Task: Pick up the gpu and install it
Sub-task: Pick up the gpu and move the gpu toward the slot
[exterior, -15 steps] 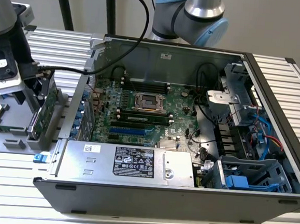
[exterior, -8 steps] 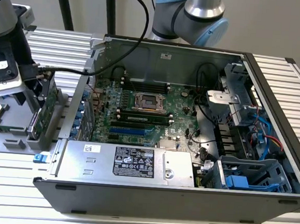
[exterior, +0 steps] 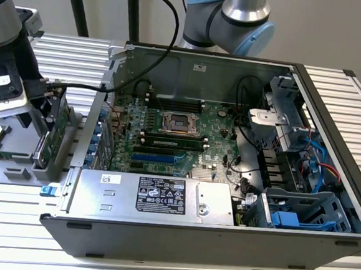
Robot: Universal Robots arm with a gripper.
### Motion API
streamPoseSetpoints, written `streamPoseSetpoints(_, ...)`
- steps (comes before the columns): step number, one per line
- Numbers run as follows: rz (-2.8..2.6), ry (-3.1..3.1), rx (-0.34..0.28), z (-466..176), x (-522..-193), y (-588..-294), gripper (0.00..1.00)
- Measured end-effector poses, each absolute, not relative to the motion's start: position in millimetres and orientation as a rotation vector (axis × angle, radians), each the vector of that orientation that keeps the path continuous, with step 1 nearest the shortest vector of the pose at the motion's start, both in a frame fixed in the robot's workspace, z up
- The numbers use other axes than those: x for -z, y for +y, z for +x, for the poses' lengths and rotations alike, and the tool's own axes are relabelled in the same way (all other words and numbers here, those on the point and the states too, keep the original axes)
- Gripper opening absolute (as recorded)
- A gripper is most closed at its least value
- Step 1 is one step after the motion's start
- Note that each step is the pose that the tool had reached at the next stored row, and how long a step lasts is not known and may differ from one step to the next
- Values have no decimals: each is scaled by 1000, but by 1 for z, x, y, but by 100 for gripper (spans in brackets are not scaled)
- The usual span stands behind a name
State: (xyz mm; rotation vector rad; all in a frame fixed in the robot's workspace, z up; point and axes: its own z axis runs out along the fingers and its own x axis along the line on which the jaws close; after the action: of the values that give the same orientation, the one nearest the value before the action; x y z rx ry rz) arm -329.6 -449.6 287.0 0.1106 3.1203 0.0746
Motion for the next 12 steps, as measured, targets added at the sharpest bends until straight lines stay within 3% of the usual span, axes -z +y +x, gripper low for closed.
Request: streamPoseSetpoints(12, 111, 3120, -75, -330, -282, -450, 100)
